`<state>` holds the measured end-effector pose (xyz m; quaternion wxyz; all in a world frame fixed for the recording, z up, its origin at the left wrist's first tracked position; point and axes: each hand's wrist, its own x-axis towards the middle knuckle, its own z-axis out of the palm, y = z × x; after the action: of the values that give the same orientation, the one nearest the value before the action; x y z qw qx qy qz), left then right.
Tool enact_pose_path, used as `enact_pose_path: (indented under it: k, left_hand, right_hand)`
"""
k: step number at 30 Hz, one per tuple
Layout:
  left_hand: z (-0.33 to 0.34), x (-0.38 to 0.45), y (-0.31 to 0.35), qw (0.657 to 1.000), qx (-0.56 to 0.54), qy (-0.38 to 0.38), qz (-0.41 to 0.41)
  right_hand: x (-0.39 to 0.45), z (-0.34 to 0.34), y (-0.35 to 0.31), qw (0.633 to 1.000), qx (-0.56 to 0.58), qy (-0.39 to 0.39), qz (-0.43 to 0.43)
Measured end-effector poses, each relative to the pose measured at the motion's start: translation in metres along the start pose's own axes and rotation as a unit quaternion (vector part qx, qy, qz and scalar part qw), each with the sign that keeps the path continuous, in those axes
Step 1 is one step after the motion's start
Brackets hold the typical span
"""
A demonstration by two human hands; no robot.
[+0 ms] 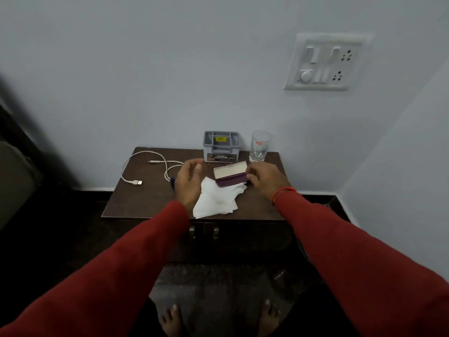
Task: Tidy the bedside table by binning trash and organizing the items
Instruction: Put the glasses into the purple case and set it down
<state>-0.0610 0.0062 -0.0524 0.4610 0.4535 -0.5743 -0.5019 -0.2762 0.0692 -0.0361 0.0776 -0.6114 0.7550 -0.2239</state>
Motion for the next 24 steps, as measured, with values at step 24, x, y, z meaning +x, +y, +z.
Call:
enact_pose_path:
  k: [24]
  left_hand:
    - [-0.047, 0.039, -0.036, 0.949, -0.243, 0.023, -0.199]
  right_hand:
    - [0.071, 0.05, -0.023, 0.986, -0.119, -0.002, -0.12]
